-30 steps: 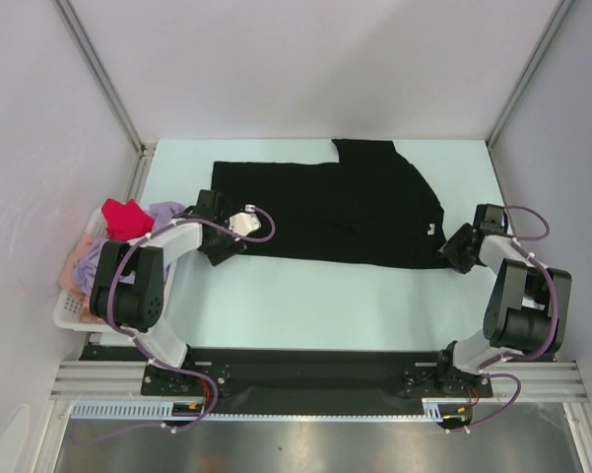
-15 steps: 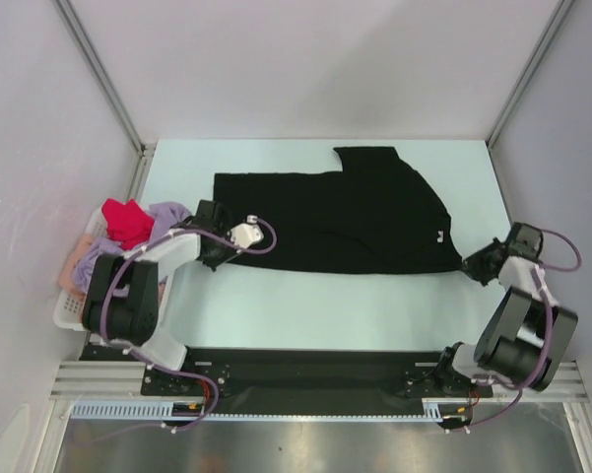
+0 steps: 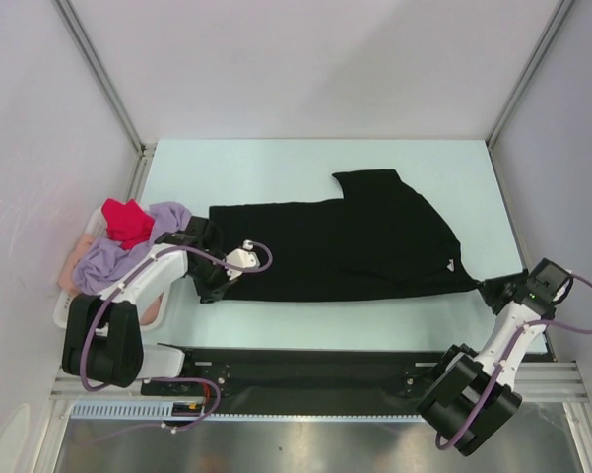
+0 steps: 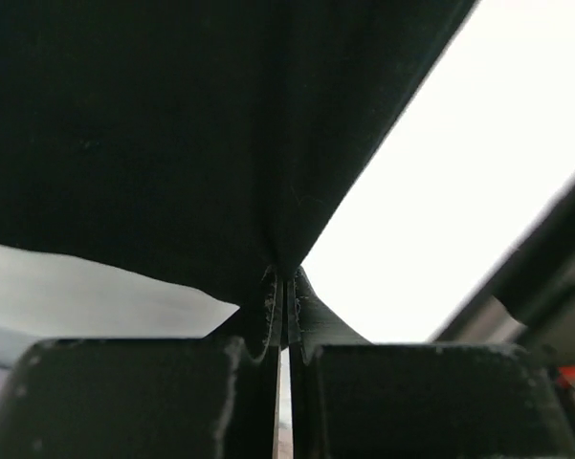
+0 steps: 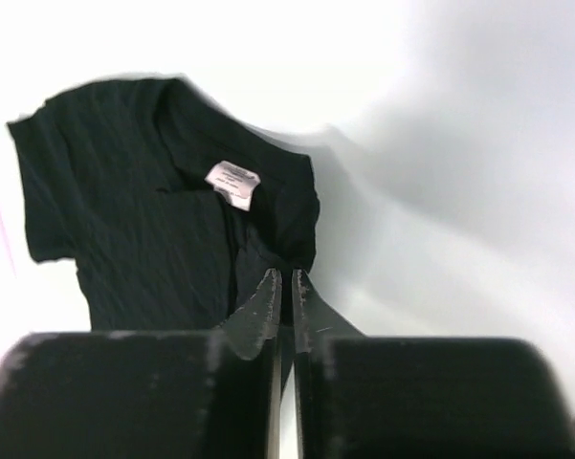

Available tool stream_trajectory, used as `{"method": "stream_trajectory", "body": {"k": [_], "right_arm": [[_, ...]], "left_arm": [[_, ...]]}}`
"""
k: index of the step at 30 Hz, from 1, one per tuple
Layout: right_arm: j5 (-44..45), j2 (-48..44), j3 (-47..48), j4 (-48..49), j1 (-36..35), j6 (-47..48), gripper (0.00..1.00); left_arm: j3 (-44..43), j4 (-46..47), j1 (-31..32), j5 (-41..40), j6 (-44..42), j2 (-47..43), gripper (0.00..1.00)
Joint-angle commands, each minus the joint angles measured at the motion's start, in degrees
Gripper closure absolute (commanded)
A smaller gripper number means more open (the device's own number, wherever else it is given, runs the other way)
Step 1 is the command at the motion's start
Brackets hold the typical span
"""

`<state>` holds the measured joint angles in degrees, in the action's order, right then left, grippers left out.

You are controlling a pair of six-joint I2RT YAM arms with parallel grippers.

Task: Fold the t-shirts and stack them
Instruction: Fold the tshirt

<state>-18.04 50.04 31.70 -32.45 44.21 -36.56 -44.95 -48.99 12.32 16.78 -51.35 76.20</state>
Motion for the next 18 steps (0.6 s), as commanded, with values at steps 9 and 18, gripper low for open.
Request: {"method": "stream_trajectory", "body": {"k": [9,18], "right_arm": [[-1.3,3.7,7.2,10.8,-3.5,-4.2,0.39],[8.0,36.3,41.7,10.2,-35.1,19.3,0.35]], "left_arm": [[-23.7,-5.7,-7.8,10.0,7.2,3.6,0.26],[-42.5,10.3,-10.6,-3.7,32.5,24.7,0.32]]}}
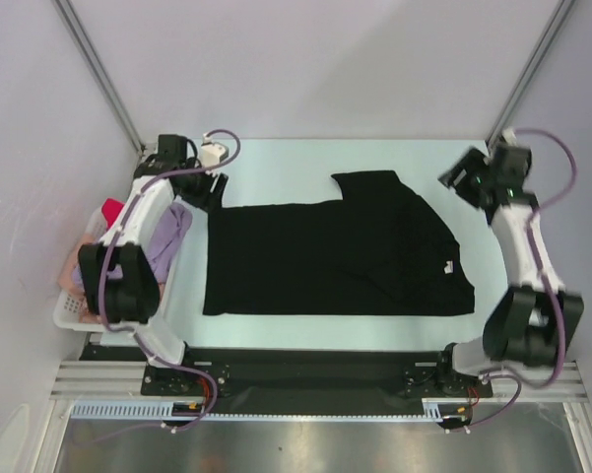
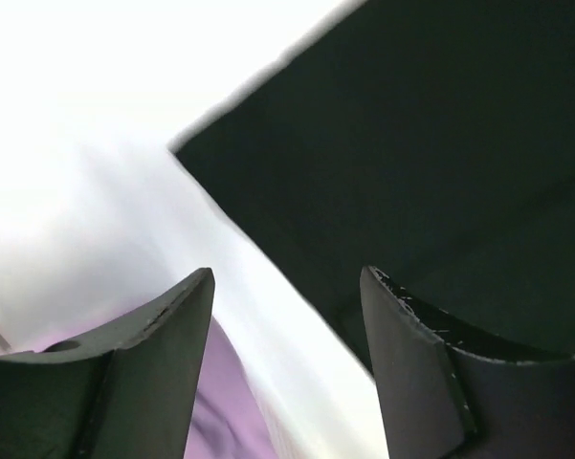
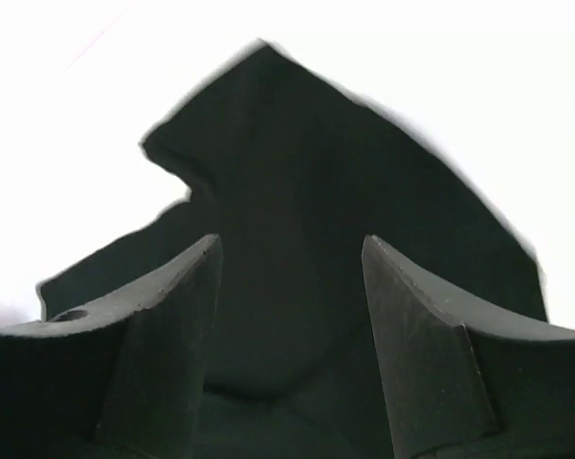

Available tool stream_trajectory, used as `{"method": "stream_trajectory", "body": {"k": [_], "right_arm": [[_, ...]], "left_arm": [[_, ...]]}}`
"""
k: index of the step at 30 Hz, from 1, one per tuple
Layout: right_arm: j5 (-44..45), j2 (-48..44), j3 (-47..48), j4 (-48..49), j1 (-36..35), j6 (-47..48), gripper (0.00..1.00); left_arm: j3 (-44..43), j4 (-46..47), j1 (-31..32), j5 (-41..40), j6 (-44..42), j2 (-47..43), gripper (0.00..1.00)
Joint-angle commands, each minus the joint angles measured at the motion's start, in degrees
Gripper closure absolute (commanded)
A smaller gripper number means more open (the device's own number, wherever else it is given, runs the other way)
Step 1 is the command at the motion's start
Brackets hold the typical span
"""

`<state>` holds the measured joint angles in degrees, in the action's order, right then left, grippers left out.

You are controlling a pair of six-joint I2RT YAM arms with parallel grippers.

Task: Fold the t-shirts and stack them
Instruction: Fold the tshirt

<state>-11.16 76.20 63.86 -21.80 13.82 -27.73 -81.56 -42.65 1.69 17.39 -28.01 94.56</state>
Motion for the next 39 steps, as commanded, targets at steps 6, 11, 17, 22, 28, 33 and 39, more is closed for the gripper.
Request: {"method": "stream_trajectory", "body": {"k": [6,11,17,22,28,33,39], "right_arm": [[-2.3,41.1,42.4,-12.2,-10.8,17.1,0.41],[-2.6,58.7,66.8,-19.7,-12.5,18.5,0.42],[-7.3,69.6,74.5,-20.1,-12.6,16.8,0.42],[-10.0,70.4,69.2,-15.0,-12.3,14.0,0.48],[-16.2,73.0,68.9,-10.6,-11.8,8.2,0.81],[-16.3,68.9,64.6,-6.5,-11.7,6.3,1.0],[-17.1,62.2,59.9,-3.9,-11.8,7.6,1.0]], "left_arm": [[-18.0,1.3,0.3,-13.1,7.8,20.7,0.33],[-23.7,-0.1,0.3,-16.9,6.2,27.9,0.38],[-28.0,-1.9,0.2,-16.3,5.2,34.6,0.48],[-27.9,-1.7,-0.5,-15.5,3.9,36.7,0.46],[-27.3,-3.0,-1.4,-9.9,2.5,37.5,0.43],[-25.1,-5.5,-1.4,-5.1,0.6,37.0,0.46],[-22.3,-9.1,-1.4,-2.0,-2.4,36.0,0.9]]}}
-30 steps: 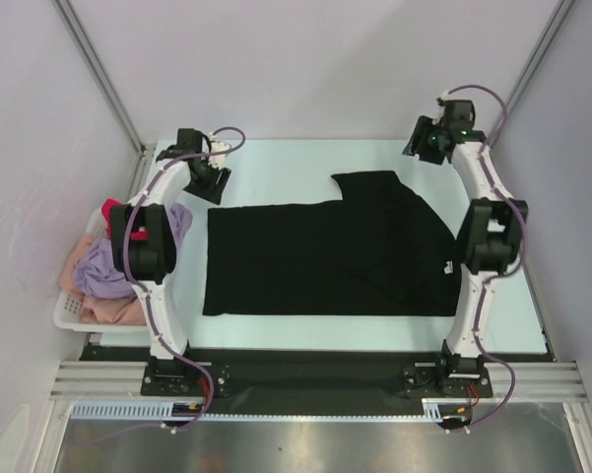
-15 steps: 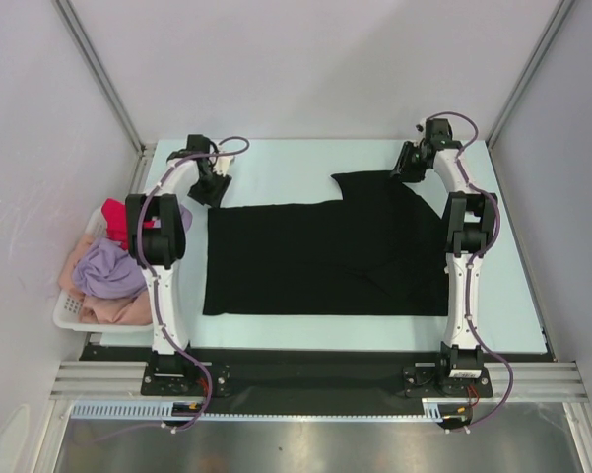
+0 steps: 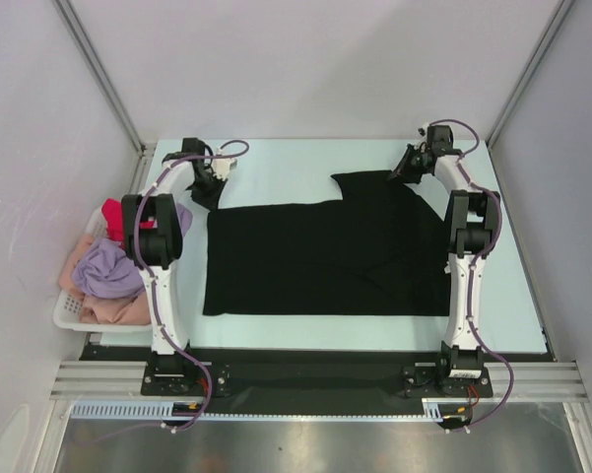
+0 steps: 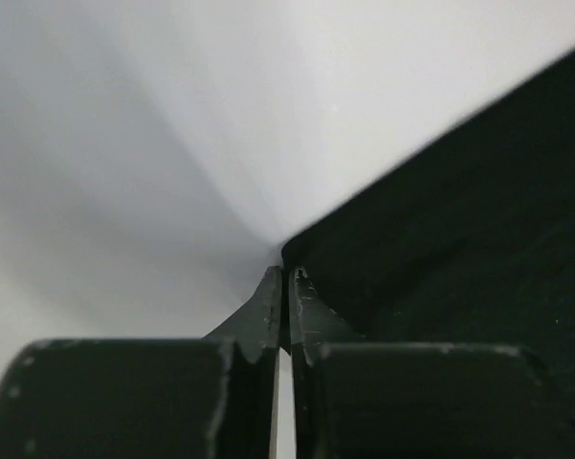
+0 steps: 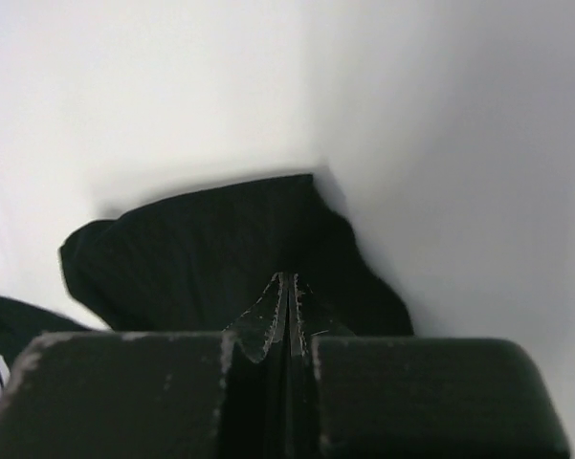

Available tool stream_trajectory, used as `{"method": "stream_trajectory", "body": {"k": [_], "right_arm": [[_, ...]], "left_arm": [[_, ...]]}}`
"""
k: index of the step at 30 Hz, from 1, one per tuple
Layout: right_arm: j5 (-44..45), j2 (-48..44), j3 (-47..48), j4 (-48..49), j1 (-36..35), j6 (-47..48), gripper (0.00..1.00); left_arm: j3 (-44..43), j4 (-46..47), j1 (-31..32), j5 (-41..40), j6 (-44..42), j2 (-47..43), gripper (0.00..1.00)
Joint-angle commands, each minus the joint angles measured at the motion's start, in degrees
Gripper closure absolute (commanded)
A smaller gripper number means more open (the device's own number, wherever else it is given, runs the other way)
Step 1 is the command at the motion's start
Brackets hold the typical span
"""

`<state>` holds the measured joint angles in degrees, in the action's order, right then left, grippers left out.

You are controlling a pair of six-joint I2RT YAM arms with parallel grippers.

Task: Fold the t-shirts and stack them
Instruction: Fold the tshirt

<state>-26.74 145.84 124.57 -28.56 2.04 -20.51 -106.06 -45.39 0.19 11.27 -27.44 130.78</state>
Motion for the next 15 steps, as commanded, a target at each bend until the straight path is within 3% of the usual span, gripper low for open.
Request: {"method": "stream_trajectory", "body": {"k": [1,5,11,12,13,15], "right_arm": [[-1.7,-9.2,-1.3,2.3,-0.1,0.7,1.0],[-0.2,-17.6,-10.1,4.6,-0.4,2.7,1.0],[2.7,-25.3,-20.7,8.8,1.0,4.6,0.99],[2.5,-24.1,-19.3,8.5,1.6,4.3,0.9],[1.6,-22.6,-17.6,7.6,1.9,3.9,0.67],[2.3,-17.0,-11.4,5.8,2.1,3.5,0.58]], "left_arm": [[2.3,-6.5,0.1,4.5,-2.9,-0.5,1.0],[5.8,-3.6,0.1,10.0,-2.8,-6.8,1.0],[15.9,5.6,0.2,7.0,-4.5,-18.4,1.0],[16.7,6.1,0.2,6.3,-4.5,-18.6,1.0],[16.3,5.6,0.2,6.0,-4.5,-17.9,1.0],[14.8,4.7,0.2,6.4,-3.7,-17.0,1.0]]}}
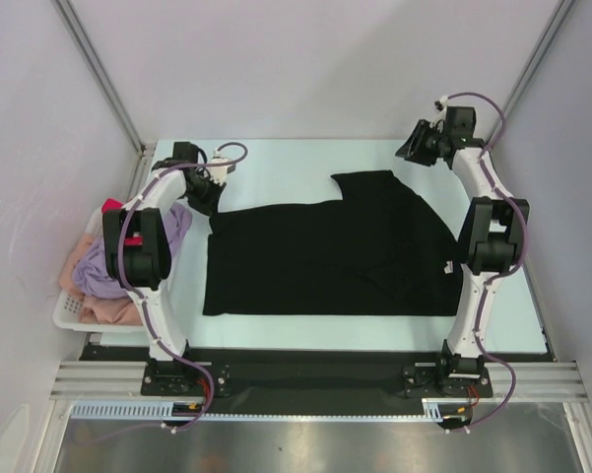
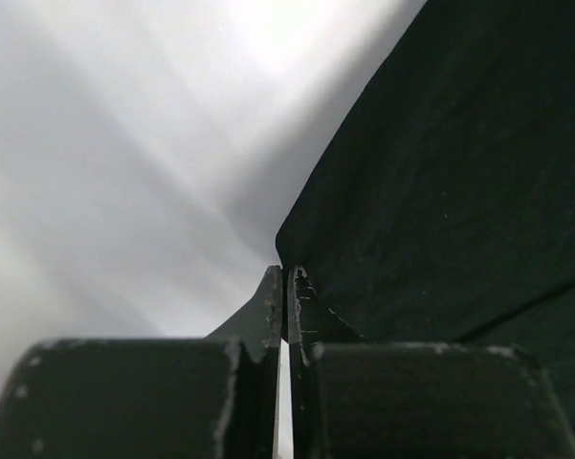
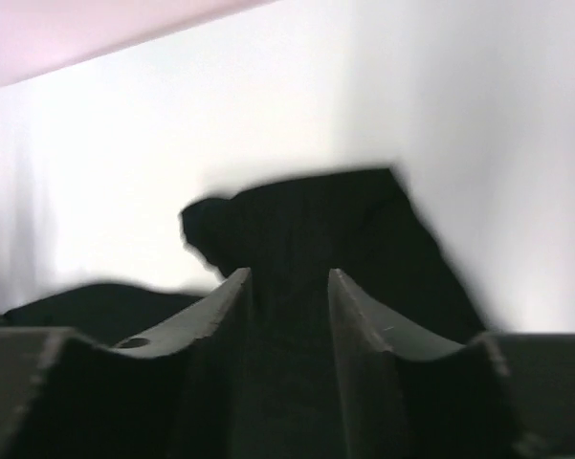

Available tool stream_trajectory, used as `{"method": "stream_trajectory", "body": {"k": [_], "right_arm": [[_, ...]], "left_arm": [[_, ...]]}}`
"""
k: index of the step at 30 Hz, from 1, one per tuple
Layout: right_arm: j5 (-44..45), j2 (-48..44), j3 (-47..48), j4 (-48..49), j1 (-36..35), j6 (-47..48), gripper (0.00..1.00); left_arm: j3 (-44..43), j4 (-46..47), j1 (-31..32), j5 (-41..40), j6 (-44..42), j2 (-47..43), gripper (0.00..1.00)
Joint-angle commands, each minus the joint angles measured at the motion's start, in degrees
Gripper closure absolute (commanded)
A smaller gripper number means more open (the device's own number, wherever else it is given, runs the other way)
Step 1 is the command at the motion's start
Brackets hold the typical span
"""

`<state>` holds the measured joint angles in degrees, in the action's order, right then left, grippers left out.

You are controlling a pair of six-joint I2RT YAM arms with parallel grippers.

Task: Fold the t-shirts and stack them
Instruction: Fold the tshirt

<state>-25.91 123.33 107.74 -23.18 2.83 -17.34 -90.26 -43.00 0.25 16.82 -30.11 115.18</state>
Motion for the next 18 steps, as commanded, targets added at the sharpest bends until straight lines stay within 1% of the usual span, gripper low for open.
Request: {"method": "stream_trajectory", "body": {"k": [1,2,3,4,6,7,9,12,14,18], "right_arm": [[2.0,7.7,7.4,-0.9,1.3,-0.4,0.55],[2.3,9.5,11.4,-1.3,1.3,-0.8,0.53],[2.5,13.3,13.4,-2.0,1.4,-1.2,0.52],[2.6,15.2,16.0,-3.7,1.4,-1.5,0.5],[2.3,18.8,22.2,-5.5,1.3,-2.3,0.5],[1.6,21.5,23.6,-6.7,1.2,-2.4,0.49],[1.3,23.5,25.8,-7.6,0.7,-2.4,0.49],[0.5,24.9,24.5,-6.9,0.4,-2.7,0.49],[-1.6,25.3,23.0,-5.6,0.2,-3.2,0.49],[-1.5,26.3,22.8,-5.6,-0.7,-2.3,0.53]], "left_arm": [[-1.3,2.1,0.1,1.0,-0.6,-0.8,1.0],[-1.4,2.3,0.1,1.1,-0.2,-0.8,1.0],[-1.3,2.5,0.2,1.1,-0.1,-1.0,1.0],[-1.3,2.7,0.2,1.2,-0.2,-1.1,1.0],[-1.5,2.6,0.5,0.7,-0.3,-1.2,0.99],[-1.6,2.3,0.5,0.5,-0.4,-1.3,1.0],[-1.4,2.1,0.8,0.0,-1.0,-1.4,1.0],[-1.3,2.5,1.1,-0.8,-1.1,-1.3,1.0],[-1.5,2.4,1.2,-0.9,-0.9,-1.2,1.0],[-1.7,2.1,1.4,-0.9,-0.8,-1.2,1.0]]}}
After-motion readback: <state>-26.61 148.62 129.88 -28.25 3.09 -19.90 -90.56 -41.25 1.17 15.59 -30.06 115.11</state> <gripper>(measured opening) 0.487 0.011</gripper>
